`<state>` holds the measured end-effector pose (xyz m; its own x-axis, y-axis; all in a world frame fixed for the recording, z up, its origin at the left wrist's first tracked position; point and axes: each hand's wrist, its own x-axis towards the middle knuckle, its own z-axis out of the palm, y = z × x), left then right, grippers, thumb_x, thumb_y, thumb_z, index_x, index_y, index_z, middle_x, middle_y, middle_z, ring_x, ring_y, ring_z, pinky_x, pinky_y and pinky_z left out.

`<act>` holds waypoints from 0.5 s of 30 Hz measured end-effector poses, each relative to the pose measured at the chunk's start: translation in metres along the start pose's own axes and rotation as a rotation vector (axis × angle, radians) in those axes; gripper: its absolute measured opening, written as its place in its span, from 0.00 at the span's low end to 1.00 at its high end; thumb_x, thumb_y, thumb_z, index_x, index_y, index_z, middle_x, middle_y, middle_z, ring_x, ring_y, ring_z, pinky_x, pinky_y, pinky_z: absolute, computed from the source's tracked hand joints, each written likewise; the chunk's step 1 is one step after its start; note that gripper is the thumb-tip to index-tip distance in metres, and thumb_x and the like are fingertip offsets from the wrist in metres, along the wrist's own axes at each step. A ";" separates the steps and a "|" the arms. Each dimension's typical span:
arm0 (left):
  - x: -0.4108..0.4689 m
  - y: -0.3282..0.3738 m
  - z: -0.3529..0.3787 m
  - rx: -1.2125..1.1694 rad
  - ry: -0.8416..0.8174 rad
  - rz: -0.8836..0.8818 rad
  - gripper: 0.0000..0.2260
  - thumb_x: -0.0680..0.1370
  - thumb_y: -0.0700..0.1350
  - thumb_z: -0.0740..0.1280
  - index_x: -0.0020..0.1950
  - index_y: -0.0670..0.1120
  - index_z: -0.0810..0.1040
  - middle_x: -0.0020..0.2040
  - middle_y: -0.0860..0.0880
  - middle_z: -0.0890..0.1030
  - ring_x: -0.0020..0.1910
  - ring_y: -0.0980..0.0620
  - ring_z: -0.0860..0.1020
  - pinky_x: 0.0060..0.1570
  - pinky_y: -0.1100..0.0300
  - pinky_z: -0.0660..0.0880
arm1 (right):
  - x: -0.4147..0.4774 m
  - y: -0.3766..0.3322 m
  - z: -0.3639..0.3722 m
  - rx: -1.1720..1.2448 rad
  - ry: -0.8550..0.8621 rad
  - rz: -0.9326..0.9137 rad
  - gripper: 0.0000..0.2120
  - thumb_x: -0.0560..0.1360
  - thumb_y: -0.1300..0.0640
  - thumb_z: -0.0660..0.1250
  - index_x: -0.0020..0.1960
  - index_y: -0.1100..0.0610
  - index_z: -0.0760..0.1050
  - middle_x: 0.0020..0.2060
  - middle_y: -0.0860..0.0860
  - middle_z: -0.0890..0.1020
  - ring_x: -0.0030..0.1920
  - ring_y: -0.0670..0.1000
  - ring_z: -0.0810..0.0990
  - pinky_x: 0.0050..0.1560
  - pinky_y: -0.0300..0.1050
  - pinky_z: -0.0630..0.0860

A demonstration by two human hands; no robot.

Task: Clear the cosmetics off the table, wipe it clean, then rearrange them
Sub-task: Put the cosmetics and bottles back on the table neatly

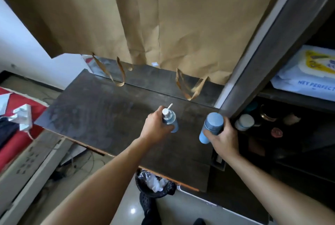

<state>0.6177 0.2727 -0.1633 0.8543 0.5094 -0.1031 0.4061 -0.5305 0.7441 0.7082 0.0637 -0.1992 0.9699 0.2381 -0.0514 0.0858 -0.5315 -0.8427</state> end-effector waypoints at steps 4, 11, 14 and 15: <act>0.036 -0.013 -0.011 -0.013 -0.050 0.022 0.18 0.65 0.40 0.73 0.36 0.51 0.63 0.31 0.55 0.71 0.33 0.50 0.69 0.34 0.58 0.64 | 0.037 -0.015 0.027 -0.014 0.110 0.088 0.24 0.64 0.57 0.77 0.56 0.57 0.71 0.51 0.54 0.80 0.52 0.57 0.78 0.50 0.47 0.73; 0.112 -0.014 0.017 0.017 -0.240 0.146 0.14 0.66 0.42 0.74 0.44 0.47 0.70 0.45 0.50 0.75 0.43 0.49 0.73 0.41 0.58 0.66 | 0.092 -0.017 0.063 -0.043 0.308 0.263 0.27 0.63 0.55 0.76 0.58 0.58 0.70 0.53 0.57 0.79 0.54 0.60 0.77 0.53 0.52 0.75; 0.137 -0.011 0.032 0.035 -0.295 0.180 0.16 0.67 0.42 0.74 0.51 0.43 0.73 0.50 0.46 0.77 0.48 0.46 0.75 0.44 0.56 0.70 | 0.109 -0.012 0.066 -0.019 0.386 0.323 0.28 0.61 0.51 0.74 0.58 0.56 0.69 0.54 0.56 0.78 0.54 0.58 0.77 0.56 0.52 0.74; 0.143 -0.011 0.037 0.048 -0.309 0.192 0.16 0.67 0.42 0.74 0.51 0.43 0.73 0.51 0.46 0.77 0.49 0.45 0.76 0.43 0.57 0.68 | 0.112 -0.012 0.066 -0.011 0.393 0.327 0.27 0.62 0.53 0.75 0.58 0.57 0.69 0.54 0.56 0.78 0.54 0.57 0.77 0.56 0.52 0.74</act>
<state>0.7473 0.3260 -0.2102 0.9712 0.1720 -0.1646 0.2369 -0.6312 0.7385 0.8006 0.1507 -0.2302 0.9588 -0.2645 -0.1039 -0.2357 -0.5361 -0.8106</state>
